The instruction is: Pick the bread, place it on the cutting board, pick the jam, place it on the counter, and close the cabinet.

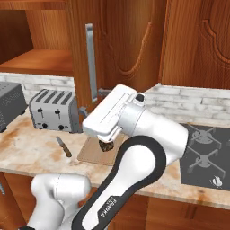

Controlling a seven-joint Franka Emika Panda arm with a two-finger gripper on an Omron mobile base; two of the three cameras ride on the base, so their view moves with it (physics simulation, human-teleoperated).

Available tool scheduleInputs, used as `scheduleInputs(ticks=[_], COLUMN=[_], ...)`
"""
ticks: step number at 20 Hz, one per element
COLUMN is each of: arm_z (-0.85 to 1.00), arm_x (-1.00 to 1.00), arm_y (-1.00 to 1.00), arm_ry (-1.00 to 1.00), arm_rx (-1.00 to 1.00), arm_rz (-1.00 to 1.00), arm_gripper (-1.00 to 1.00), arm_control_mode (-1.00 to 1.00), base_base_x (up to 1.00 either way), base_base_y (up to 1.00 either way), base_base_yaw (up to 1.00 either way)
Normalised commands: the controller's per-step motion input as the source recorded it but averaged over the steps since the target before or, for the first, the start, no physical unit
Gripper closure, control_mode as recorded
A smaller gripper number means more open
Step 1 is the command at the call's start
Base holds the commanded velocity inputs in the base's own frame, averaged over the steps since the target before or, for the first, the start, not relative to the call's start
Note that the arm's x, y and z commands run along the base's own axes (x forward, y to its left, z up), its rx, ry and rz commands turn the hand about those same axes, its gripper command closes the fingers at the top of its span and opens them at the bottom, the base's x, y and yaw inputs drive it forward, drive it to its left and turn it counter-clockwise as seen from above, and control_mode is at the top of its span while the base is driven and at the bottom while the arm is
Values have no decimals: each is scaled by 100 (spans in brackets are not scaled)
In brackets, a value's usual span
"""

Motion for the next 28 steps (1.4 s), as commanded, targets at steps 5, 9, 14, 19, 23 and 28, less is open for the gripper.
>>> scheduleInputs(ticks=[5, 9, 14, 19, 23, 28], arm_z=[0, 0, 0, 0, 0, 0], arm_x=[0, 0, 9, 35, 52, 56], arm_y=[69, 60, 37, 29, 30, 29], arm_ry=[0, 0, 0, 0, 0, 0], arm_rx=[0, 0, 0, 0, 0, 0], arm_rz=[-15, -19, -21, -14, -11, -10], arm_gripper=[-100, -100, -100, -100, -100, -100], arm_control_mode=[-100, -100, -100, -100, -100, -100], base_base_x=[0, 0, 0, 0, 0, 0], base_base_y=[0, 0, 0, 0, 0, 0], base_base_yaw=[0, 0, 0, 0, 0, 0])
